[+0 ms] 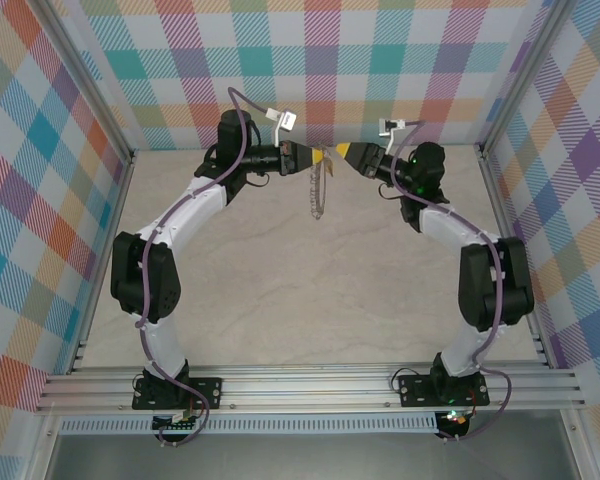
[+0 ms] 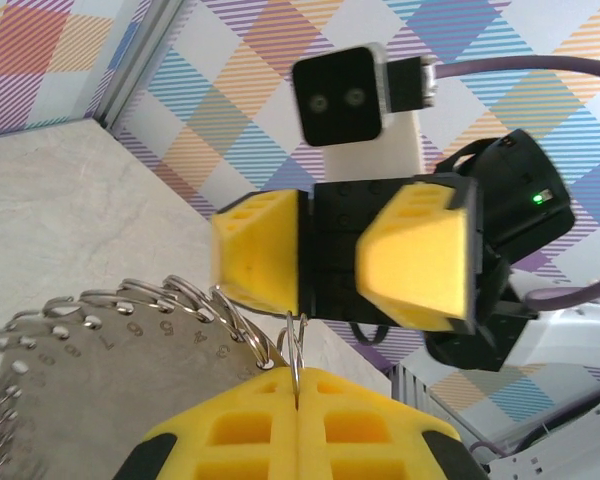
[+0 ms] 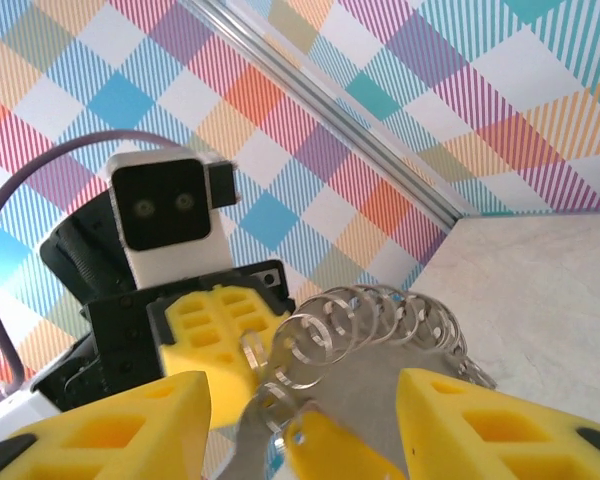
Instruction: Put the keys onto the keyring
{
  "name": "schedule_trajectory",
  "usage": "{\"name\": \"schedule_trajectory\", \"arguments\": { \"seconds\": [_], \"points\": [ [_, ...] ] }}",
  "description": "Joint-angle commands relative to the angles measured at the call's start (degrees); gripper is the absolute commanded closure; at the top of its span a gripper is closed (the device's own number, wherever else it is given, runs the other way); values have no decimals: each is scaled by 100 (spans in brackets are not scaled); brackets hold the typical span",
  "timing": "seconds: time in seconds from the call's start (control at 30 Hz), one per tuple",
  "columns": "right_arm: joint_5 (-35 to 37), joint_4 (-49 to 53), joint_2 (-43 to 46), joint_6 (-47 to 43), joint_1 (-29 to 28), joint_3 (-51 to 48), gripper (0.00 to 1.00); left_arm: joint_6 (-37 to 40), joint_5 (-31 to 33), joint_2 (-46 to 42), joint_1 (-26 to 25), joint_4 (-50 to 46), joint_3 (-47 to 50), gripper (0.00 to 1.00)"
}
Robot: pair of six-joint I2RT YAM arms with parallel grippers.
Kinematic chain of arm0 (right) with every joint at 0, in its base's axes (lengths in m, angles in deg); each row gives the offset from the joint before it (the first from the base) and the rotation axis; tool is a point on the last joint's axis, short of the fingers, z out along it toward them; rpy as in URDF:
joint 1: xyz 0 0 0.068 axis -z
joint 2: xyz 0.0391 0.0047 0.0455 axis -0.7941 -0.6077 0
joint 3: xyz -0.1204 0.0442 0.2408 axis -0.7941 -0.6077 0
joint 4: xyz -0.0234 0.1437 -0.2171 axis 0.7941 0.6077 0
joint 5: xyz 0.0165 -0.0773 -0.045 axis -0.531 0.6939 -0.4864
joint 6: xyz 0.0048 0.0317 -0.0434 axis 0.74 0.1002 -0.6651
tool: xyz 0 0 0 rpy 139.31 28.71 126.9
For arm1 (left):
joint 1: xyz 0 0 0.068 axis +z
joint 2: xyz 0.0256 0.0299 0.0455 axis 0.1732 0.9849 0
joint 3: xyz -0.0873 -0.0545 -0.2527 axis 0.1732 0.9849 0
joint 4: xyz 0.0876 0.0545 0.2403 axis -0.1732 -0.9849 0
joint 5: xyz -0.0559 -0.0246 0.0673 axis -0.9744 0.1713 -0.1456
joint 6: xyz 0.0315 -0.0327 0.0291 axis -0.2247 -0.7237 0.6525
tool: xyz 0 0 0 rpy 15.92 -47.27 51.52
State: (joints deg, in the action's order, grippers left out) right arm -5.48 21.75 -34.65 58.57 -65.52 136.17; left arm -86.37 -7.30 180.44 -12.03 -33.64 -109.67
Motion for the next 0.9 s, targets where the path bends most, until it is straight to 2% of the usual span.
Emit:
{"name": "schedule_trajectory", "arguments": {
  "seconds": [0.0, 0.37, 0.47, 0.67, 0.87],
  "points": [
    [29, -1177, -197, 759, -78, 190, 48, -51, -144, -261, -68, 275, -15, 100],
    [-110, -1103, -266, 608, -381, 261, 53, -61, -90, -244, -76, 283, -15, 100],
    [-128, -1043, -239, 560, -417, 232, 58, -57, -69, -243, -76, 283, -12, 100],
    [-131, -936, -145, 457, -428, 91, 73, -64, -40, -241, -76, 289, -16, 100],
    [-107, -669, 58, 221, -428, -54, 70, -55, -14, -257, -76, 292, -8, 100]
  ]
}}
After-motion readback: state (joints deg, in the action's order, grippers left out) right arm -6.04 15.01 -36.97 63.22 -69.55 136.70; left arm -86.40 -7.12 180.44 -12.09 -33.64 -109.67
